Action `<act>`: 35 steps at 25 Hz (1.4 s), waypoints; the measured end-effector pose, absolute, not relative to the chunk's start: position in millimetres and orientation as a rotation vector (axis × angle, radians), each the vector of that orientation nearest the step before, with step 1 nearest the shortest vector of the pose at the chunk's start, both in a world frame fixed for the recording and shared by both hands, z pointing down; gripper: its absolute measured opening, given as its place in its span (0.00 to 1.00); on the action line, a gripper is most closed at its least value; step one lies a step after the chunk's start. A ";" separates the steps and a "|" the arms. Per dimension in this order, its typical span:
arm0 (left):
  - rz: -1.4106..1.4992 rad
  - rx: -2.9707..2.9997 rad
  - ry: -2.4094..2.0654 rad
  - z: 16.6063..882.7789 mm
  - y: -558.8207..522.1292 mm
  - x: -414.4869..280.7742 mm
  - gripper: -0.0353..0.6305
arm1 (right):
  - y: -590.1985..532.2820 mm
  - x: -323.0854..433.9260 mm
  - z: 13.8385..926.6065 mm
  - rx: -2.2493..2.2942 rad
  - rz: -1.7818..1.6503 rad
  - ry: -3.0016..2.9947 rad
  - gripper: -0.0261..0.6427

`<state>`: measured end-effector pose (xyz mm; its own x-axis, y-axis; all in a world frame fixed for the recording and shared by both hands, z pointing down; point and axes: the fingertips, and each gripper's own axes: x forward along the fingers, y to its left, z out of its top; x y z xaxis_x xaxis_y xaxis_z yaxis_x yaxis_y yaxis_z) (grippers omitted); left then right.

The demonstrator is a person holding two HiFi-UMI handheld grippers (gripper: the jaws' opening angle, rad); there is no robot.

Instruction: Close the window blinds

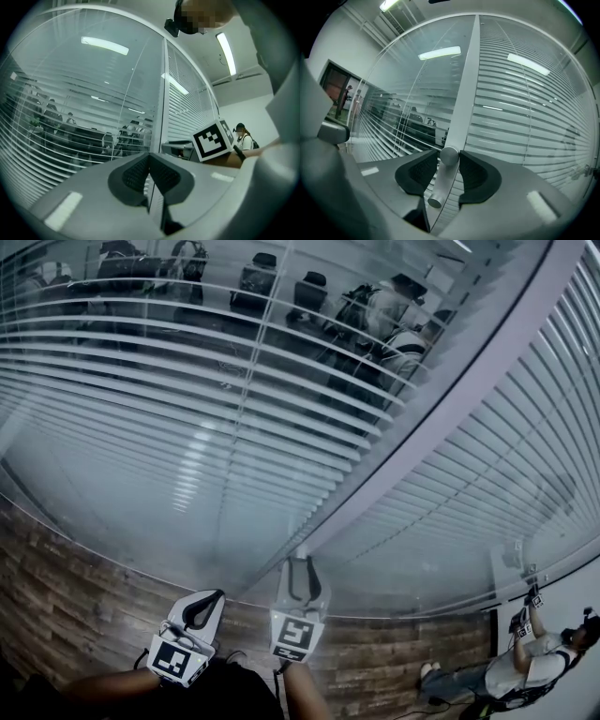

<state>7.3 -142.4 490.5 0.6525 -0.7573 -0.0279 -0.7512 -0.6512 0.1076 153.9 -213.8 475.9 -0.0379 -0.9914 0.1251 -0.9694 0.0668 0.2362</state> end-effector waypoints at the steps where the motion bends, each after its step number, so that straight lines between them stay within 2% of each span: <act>1: -0.105 2.773 -1.265 490.4 -142.3 7.8 0.06 | -214.3 154.3 473.8 1.994 -0.124 -2.086 0.26; 6: -0.104 2.764 -1.263 489.6 -144.4 7.8 0.06 | -214.4 160.3 468.2 2.096 -0.017 -2.155 0.23; 12: -0.123 2.760 -1.258 494.0 -138.3 -1.8 0.06 | -205.5 160.3 477.4 2.276 0.485 -2.432 0.23; 14: -0.111 2.763 -1.249 492.9 -139.3 0.2 0.06 | -207.7 162.8 476.3 2.282 0.526 -2.437 0.23; 17: -0.100 2.763 -1.246 496.0 -140.4 1.3 0.06 | -209.9 161.0 476.3 2.175 0.246 -2.304 0.24; 19: -0.096 2.763 -1.249 499.8 -141.1 1.6 0.06 | -209.2 155.6 475.1 2.045 -0.063 -2.168 0.34; 20: -0.091 2.762 -1.249 502.0 -141.7 1.8 0.06 | -208.8 152.2 475.6 1.978 -0.186 -2.108 0.35; 22: -0.085 2.760 -1.239 504.6 -141.1 1.3 0.06 | -208.8 145.2 480.4 1.873 -0.303 -2.012 0.34; 27: -0.101 2.776 -1.215 499.6 -133.9 1.3 0.06 | -210.2 147.4 477.5 1.862 -0.357 -1.887 0.24; 30: -0.092 2.771 -1.228 499.0 -136.6 4.3 0.06 | -212.7 155.7 472.4 1.999 -0.202 -2.043 0.23; 35: -0.111 2.773 -1.245 497.0 -137.3 0.8 0.06 | -211.1 166.1 475.8 2.295 0.575 -2.472 0.23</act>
<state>0.8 -137.3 497.0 0.6634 -0.7478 -0.0255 -0.7406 -0.6611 0.1204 166.1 -211.1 475.8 -0.0786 -0.9967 0.0212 -0.9037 0.0622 -0.4237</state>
